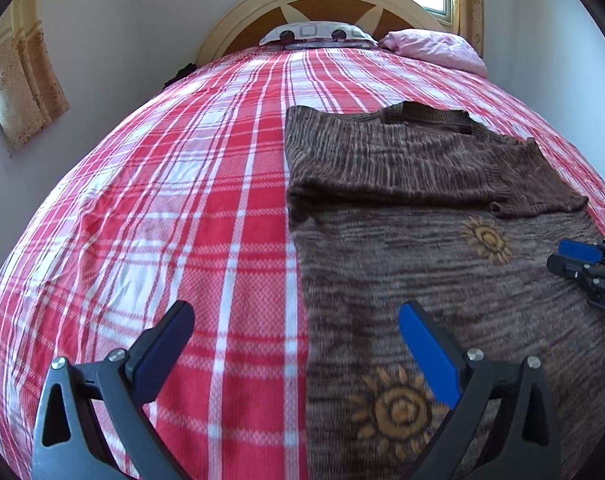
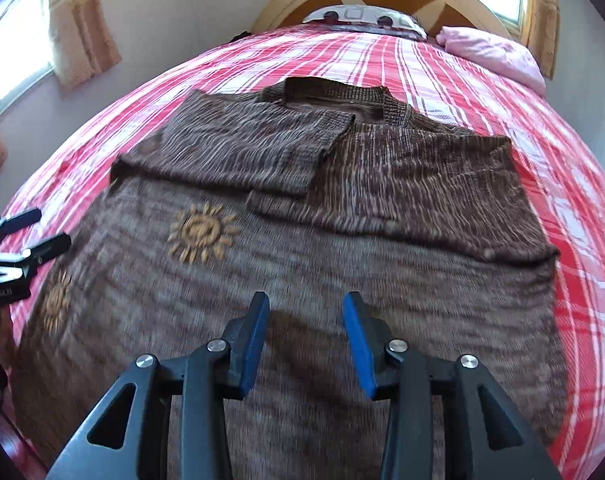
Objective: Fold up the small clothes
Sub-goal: 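Open the right gripper to release the folded panel, then move both grippers to the ribbed hem of the brown sweater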
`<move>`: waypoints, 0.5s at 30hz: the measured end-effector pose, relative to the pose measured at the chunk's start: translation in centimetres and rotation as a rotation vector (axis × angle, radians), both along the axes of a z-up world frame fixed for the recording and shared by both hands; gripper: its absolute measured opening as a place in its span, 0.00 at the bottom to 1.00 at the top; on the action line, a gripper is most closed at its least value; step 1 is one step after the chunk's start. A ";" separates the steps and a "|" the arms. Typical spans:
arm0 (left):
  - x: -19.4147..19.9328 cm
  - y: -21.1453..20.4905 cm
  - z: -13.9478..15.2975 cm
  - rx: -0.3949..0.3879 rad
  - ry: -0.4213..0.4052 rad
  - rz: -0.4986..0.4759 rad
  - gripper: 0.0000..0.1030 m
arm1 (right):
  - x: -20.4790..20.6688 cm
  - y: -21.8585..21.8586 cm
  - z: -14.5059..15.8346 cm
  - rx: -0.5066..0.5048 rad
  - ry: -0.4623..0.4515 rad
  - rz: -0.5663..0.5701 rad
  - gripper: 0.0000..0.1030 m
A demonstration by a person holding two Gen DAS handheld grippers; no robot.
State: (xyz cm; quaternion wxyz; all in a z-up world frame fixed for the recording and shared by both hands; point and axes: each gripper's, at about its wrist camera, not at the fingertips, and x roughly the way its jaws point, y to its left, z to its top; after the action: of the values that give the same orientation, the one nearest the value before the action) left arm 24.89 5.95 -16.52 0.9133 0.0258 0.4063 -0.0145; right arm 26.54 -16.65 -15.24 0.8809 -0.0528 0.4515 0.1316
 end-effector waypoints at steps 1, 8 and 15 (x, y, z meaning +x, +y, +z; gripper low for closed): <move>-0.5 0.1 0.1 -0.019 0.002 -0.004 1.00 | -0.6 -0.1 0.1 -0.001 -0.001 0.007 0.41; -3.9 -0.1 0.0 -0.064 -0.007 -0.019 1.00 | -4.9 -0.7 0.3 -0.028 -0.017 0.024 0.46; -6.1 -0.6 -0.5 -0.070 0.001 -0.035 1.00 | -7.6 -2.1 0.4 -0.017 -0.047 -0.005 0.46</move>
State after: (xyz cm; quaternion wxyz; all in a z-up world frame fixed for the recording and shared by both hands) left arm 18.76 5.32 -17.06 0.9130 0.0009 0.4055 -0.0444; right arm 18.98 -18.77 -14.86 0.8911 -0.0622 0.4320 0.1241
